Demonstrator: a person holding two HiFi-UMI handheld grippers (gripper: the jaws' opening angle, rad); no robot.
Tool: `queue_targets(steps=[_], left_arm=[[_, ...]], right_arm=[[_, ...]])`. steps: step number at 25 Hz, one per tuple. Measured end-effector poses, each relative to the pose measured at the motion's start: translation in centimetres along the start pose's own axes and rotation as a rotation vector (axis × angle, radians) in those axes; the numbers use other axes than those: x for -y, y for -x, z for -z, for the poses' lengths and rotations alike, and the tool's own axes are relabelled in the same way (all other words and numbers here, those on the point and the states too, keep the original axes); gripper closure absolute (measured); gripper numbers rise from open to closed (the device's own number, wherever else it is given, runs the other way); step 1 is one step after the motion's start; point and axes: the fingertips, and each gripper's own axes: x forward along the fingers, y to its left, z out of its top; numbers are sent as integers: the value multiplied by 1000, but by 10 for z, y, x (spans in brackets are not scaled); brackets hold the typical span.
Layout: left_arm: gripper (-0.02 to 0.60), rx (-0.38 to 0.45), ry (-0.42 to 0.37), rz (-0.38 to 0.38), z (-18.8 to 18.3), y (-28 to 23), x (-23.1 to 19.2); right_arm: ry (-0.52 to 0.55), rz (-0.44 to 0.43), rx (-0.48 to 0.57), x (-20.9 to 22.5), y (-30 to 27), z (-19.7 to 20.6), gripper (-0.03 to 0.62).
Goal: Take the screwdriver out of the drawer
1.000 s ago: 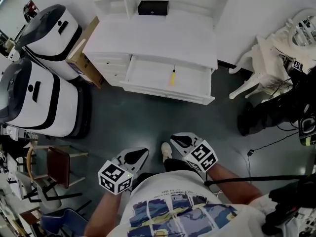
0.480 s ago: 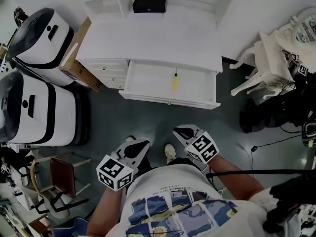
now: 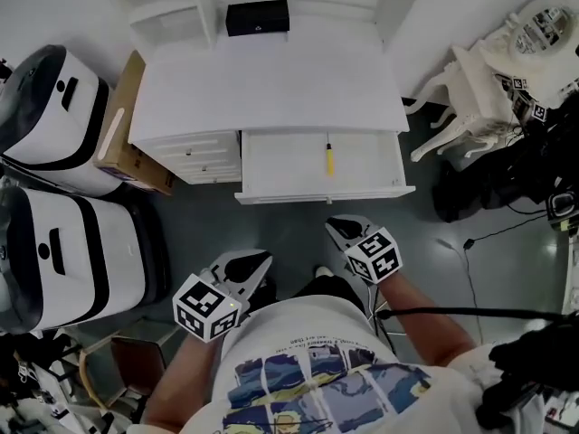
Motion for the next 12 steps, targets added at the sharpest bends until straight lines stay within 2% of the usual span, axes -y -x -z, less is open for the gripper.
queue_targets(steps=[4,8,12], left_arm=[[568,-33,-11,53,3,20,-23],[568,-30,5,63,1,29,-50],[568,-4,4,57,-11,25,-73]], right_arm=[[-63,90,-12,12,-20,-7,566],[-111,169,-40,37,-32,-10,562],[-128,222,-70,78,-52,-14,508]])
